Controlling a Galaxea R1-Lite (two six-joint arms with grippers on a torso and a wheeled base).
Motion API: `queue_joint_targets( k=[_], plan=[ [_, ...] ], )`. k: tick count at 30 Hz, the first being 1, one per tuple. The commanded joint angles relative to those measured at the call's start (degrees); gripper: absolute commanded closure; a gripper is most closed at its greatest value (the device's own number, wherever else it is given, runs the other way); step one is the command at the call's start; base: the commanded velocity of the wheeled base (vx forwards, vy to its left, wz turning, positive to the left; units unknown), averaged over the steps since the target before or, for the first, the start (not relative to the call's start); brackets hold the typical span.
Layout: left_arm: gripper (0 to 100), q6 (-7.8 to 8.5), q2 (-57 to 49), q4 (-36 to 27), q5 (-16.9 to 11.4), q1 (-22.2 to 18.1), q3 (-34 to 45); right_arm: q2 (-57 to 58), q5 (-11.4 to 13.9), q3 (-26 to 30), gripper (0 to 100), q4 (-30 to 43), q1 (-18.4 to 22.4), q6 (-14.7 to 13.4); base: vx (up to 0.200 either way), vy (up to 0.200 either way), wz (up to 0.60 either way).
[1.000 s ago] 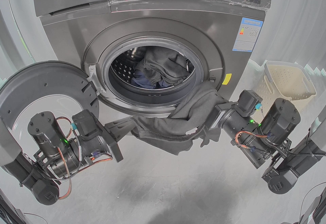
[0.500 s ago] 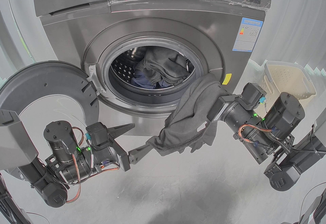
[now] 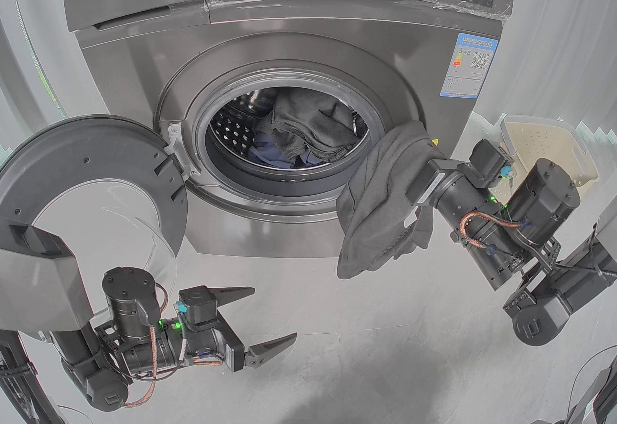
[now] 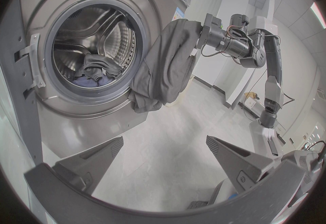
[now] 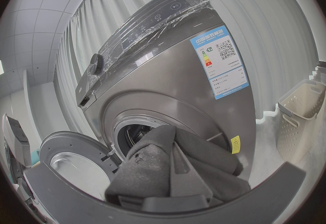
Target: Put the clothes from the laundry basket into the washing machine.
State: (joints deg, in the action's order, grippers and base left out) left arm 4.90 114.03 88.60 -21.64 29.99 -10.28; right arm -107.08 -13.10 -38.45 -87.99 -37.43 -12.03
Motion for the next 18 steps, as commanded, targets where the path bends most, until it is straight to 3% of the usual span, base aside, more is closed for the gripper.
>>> queue_joint_targets(
  k=[1, 4, 6, 18],
  plan=[
    [0, -0.95, -1.71, 0.08, -0.51, 2.35, -2.73, -0.41, -0.08, -0.22, 100, 0.01, -1.69, -0.01, 0.000, 0.000, 0.00],
    [0, -3.85, -1.97, 0.08, -0.25, 4.55, -9.15, -3.40, 0.01, -1.01, 100, 0.01, -3.62, 0.43, 0.000, 0.000, 0.00],
    [0, -4.55, -1.44, 0.08, 0.02, 4.99, -12.75, -5.77, 0.18, -2.24, 100, 0.19, -4.06, 0.87, 0.000, 0.000, 0.00],
    [0, -4.55, 5.06, 0.08, 0.11, 6.05, -20.40, -11.39, 0.10, -8.92, 100, 0.28, -6.08, 1.49, 0.000, 0.000, 0.00]
  ],
)
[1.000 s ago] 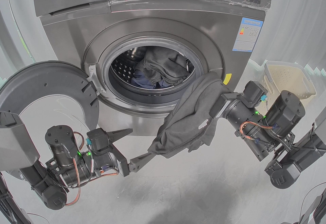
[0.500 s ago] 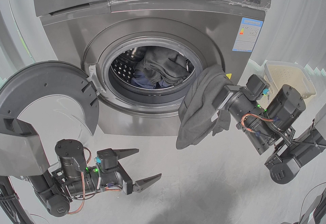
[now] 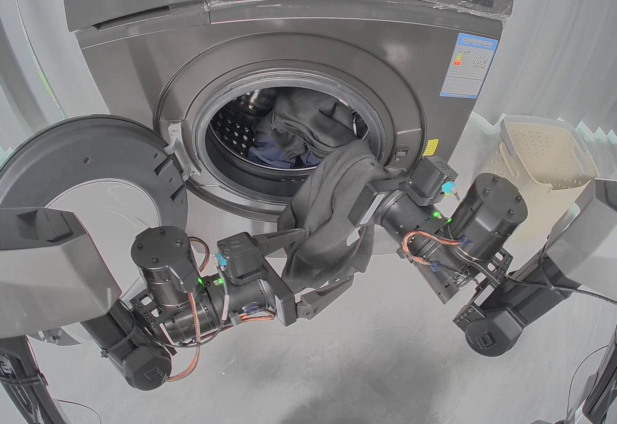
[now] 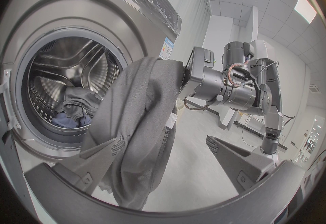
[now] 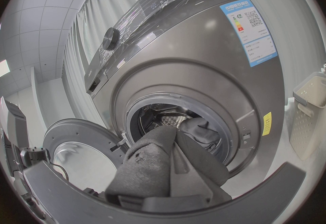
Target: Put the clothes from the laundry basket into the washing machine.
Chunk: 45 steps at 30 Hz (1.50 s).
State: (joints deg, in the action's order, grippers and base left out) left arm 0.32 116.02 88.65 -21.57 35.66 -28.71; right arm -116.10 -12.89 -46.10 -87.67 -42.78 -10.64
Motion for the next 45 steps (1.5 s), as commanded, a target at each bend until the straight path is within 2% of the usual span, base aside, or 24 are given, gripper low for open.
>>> queue_joint_targets(
  k=[1, 6, 13, 18, 30, 37, 38, 42, 45],
  plan=[
    [0, 0.03, 3.95, 0.03, 0.03, 0.29, -2.76, -2.46, -0.21, -1.44, 100, -0.13, -0.99, 0.10, 0.000, 0.000, 0.00],
    [0, 0.12, 8.00, 0.03, 0.56, -0.24, -7.24, -2.29, -0.30, -1.44, 100, -0.13, -2.49, -0.26, 0.000, 0.000, 0.00],
    [0, -0.05, 12.74, -0.06, 3.28, -0.59, -14.53, -2.02, -1.35, -1.18, 100, -0.13, -5.56, -0.61, 0.000, 0.000, 0.00],
    [0, -0.23, 14.94, -0.14, 4.87, -1.47, -18.40, -2.02, -1.44, -0.39, 100, -0.22, -6.09, -0.78, 0.000, 0.000, 0.00],
    [0, -0.84, 19.07, -0.14, 6.71, -3.31, -22.27, -0.70, -1.53, 0.31, 100, -0.22, -7.41, -1.22, 0.000, 0.000, 0.00],
    [0, -1.11, 19.07, -0.14, 7.94, -3.84, -23.85, -0.26, -2.58, 2.34, 100, -0.39, -8.02, -1.84, 0.000, 0.000, 0.00],
    [100, -1.20, 19.07, -0.06, 7.94, -3.84, -23.76, -0.26, -2.58, 2.42, 100, -0.39, -8.02, -1.84, 0.000, 0.000, 0.00],
    [100, -1.28, 18.72, -0.06, 7.85, -3.93, -23.85, -0.09, -2.58, 2.69, 100, -0.48, -7.85, -1.93, 0.000, 0.000, 0.00],
    [100, -2.16, 17.66, 0.03, 7.85, -3.93, -23.59, 0.97, -2.58, 3.74, 100, -0.48, -7.23, -1.93, 0.000, 0.000, 0.00]
  ],
)
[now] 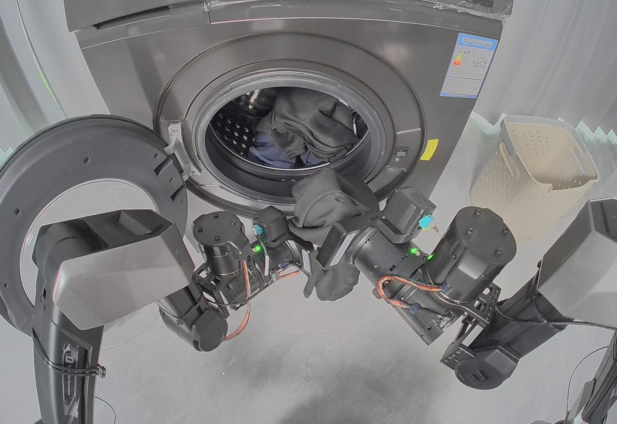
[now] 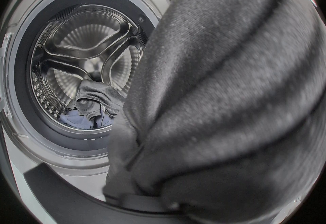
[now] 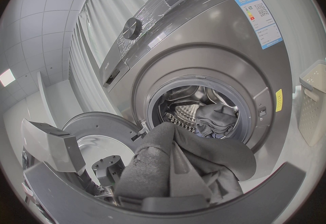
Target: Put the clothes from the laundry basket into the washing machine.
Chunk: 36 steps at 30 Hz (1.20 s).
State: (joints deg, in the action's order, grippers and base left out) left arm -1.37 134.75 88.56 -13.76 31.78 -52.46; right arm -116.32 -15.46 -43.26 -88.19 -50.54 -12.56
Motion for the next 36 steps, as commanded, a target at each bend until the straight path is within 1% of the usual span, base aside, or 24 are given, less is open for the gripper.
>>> queue_joint_targets(
  k=[1, 3, 6, 8, 9, 10, 12, 15, 18, 23, 26, 29, 30, 32, 35, 36],
  plan=[
    [100, -0.57, -2.39, 0.12, -0.04, -0.05, 0.78, 1.63, -0.01, 1.25, 100, 0.03, 0.88, -0.01, 0.000, 0.000, 0.00],
    [100, -0.57, -3.80, 0.12, -0.04, -0.14, 1.92, 1.98, 0.08, 1.60, 100, 0.03, 1.24, -0.10, 0.000, 0.000, 0.00],
    [100, -0.83, -8.46, 0.12, -0.04, -0.76, 6.75, 2.77, 0.16, 3.27, 100, 0.12, 3.61, -0.45, 0.000, 0.000, 0.00],
    [100, -1.18, -11.80, 0.12, 0.49, -1.37, 10.18, 2.77, 0.52, 5.03, 100, 0.03, 5.45, -0.45, 0.000, 0.000, 0.00],
    [100, -1.18, -11.80, 0.12, 0.49, -1.37, 10.18, 2.77, 0.52, 5.03, 100, 0.03, 5.45, -0.45, 0.000, 0.000, 0.00],
    [100, -1.54, -15.58, 0.12, 0.93, -1.99, 13.43, 2.50, 0.87, 6.53, 100, 0.03, 6.77, -0.45, 0.000, 0.000, 0.00],
    [100, -2.24, -19.35, 0.12, 0.93, -2.07, 16.68, 1.98, 0.96, 6.88, 100, -0.06, 7.30, -0.54, 0.000, 0.000, 0.00],
    [100, -2.59, -23.92, 0.12, 0.93, -2.07, 20.11, -0.04, 0.87, 6.79, 100, -0.06, 6.77, -0.63, 0.000, 0.000, 0.00],
    [100, -2.94, -26.47, 0.12, 0.93, -1.90, 21.78, -2.07, 0.78, 6.53, 100, -0.06, 5.98, -0.45, 0.000, 0.000, 0.00],
    [100, -4.08, -28.50, 0.12, 1.02, -1.63, 21.69, -4.00, 0.69, 6.17, 100, -0.14, 4.31, -0.10, 0.000, 0.000, 0.00],
    [100, -5.58, -28.67, 0.12, 0.93, -1.72, 21.25, -3.82, 0.78, 6.09, 100, -0.23, 3.70, -0.01, 0.000, 0.000, 0.00],
    [100, -6.02, -28.93, 0.12, 1.02, -1.81, 20.90, -3.38, 0.87, 6.09, 100, -0.23, 3.61, -0.19, 0.000, 0.000, 0.00],
    [100, -6.19, -29.20, 0.12, 1.02, -1.90, 20.99, -2.77, 0.78, 6.17, 0, -0.32, 3.34, -0.36, 0.000, 0.000, 0.00],
    [100, -6.02, -29.20, 0.12, 1.02, -2.07, 21.17, -0.31, 0.78, 6.61, 0, -0.32, 2.91, -0.98, 0.000, 0.000, 0.00],
    [100, -5.93, -29.46, 0.12, 1.19, -2.16, 21.78, 2.94, 1.31, 9.78, 0, -0.06, 2.29, -0.98, 0.000, 0.000, 0.00],
    [100, -5.84, -29.55, 0.12, 1.55, -2.34, 22.22, 5.67, 2.89, 14.26, 0, -0.06, 1.41, -0.19, 0.000, 0.000, 0.00]
  ],
)
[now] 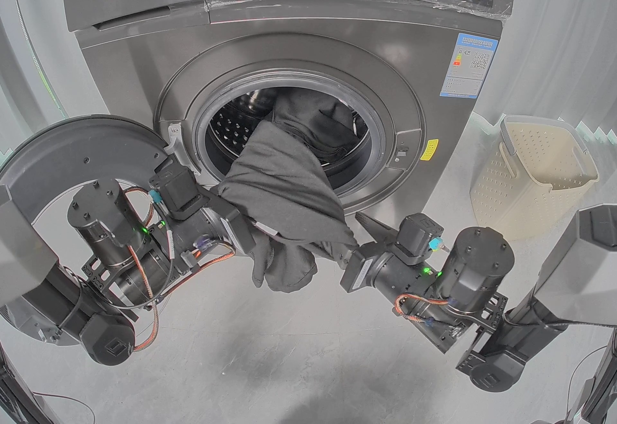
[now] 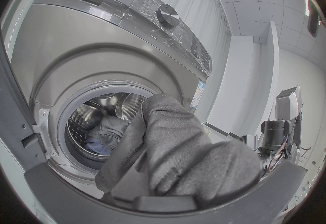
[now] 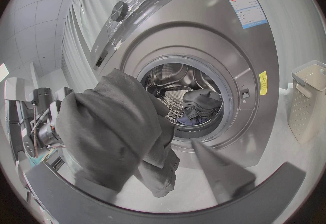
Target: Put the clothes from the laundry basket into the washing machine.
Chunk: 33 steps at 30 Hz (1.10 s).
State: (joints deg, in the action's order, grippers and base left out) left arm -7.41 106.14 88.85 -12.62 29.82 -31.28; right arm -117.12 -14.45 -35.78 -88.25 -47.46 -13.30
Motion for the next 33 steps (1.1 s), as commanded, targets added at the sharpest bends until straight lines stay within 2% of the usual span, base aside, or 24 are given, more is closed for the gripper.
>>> queue_joint_targets(
  k=[1, 2, 3, 6, 8, 15, 21, 23, 25, 27, 33],
  plan=[
    [100, 0.20, -1.03, -0.16, 0.58, -0.37, 1.22, 7.25, 2.49, 8.01, 0, 0.09, -1.94, 0.64, 0.000, 0.000, 0.00],
    [100, 0.20, -1.29, -0.16, 1.19, -0.37, 1.84, 10.42, 5.04, 12.66, 0, 0.01, -3.25, 1.17, 0.000, 0.000, 0.00],
    [100, 0.38, -1.29, -0.16, 1.46, -0.37, 2.28, 11.91, 6.45, 15.39, 0, 0.01, -4.05, 1.70, 0.000, 0.000, 0.00],
    [100, 0.73, -1.29, -0.16, 1.63, -0.46, 3.77, 14.11, 9.52, 21.72, 0, 0.01, -5.28, 3.72, 0.000, 0.000, 0.00],
    [100, 0.73, -1.20, -0.16, 1.72, -0.81, 4.56, 14.28, 10.49, 24.62, 0, 0.01, -5.72, 3.98, 0.000, 0.000, 0.00],
    [100, 1.00, -1.91, -0.16, 1.81, -3.01, 7.11, 14.81, 10.58, 26.55, 0, 0.01, -2.29, 4.34, 0.000, 0.000, 0.00],
    [100, 1.87, -2.08, -0.16, 2.86, -5.21, 7.64, 13.23, 10.58, 27.08, 0, 0.09, 4.74, 4.86, 0.000, 0.000, 0.00],
    [100, 2.05, -2.08, -0.16, 3.04, -5.47, 7.81, 13.14, 10.58, 27.08, 0, 0.09, 5.18, 4.86, 0.000, 0.000, 0.00],
    [100, 3.63, -2.61, -0.16, 3.04, -5.65, 9.48, 13.14, 10.58, 27.08, 0, 0.09, 5.62, 4.86, 0.000, 0.000, 0.00],
    [100, 4.42, -2.96, -0.16, 2.95, -5.56, 10.89, 13.23, 10.58, 26.99, 0, 0.09, 5.62, 4.86, 0.000, 0.000, 0.00],
    [100, 3.63, -2.34, -0.16, 2.77, -5.47, 11.15, 13.23, 10.49, 26.20, 0, 0.01, 5.45, 4.86, 0.000, 0.000, 0.00]
  ],
)
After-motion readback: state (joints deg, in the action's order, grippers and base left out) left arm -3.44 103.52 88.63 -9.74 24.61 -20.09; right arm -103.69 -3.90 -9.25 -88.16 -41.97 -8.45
